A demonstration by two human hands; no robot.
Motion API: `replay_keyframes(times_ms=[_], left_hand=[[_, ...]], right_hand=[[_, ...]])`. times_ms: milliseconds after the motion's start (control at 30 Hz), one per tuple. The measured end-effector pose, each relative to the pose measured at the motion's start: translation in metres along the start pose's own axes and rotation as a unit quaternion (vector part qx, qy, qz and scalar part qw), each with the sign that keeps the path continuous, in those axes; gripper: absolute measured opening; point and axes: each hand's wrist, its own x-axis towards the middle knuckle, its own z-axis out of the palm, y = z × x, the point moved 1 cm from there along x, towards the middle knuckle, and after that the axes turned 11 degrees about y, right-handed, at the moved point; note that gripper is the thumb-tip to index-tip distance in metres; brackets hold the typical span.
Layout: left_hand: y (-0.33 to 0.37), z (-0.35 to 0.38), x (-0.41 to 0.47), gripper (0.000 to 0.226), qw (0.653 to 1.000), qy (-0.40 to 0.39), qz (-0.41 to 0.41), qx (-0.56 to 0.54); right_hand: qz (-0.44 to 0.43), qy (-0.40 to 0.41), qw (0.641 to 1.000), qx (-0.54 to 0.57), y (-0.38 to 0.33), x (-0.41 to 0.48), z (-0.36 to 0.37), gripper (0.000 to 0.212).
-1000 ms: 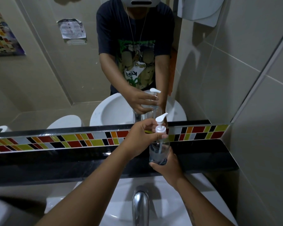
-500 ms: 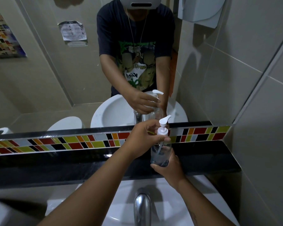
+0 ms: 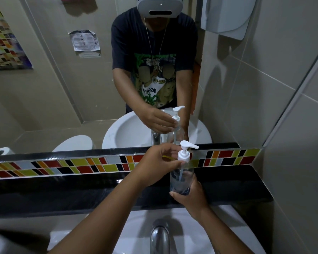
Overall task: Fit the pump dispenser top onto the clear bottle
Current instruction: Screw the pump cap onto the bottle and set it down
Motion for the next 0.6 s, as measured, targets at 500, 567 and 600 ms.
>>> replay_keyframes(times_ms=[500, 567, 600], left_hand=[[0.001, 0.006, -0.001, 0.040, 0.998, 0.035, -0.024, -0.041], [-0.003, 0.001, -0.002, 0.031, 0.997, 0.050, -0.024, -0.048], [-0.004, -0.001, -0.003, 0.026, 0.998, 0.053, -0.018, -0.041]], right_hand=[[-0.003, 0.001, 1.000, 0.006, -0.014, -0.006, -0.006, 0.074], [0.002, 0.007, 1.000, -0.006, -0.014, -0.006, -0.005, 0.076], [0.004, 0.006, 1.000, -0.010, -0.014, -0.005, -0.004, 0.076]])
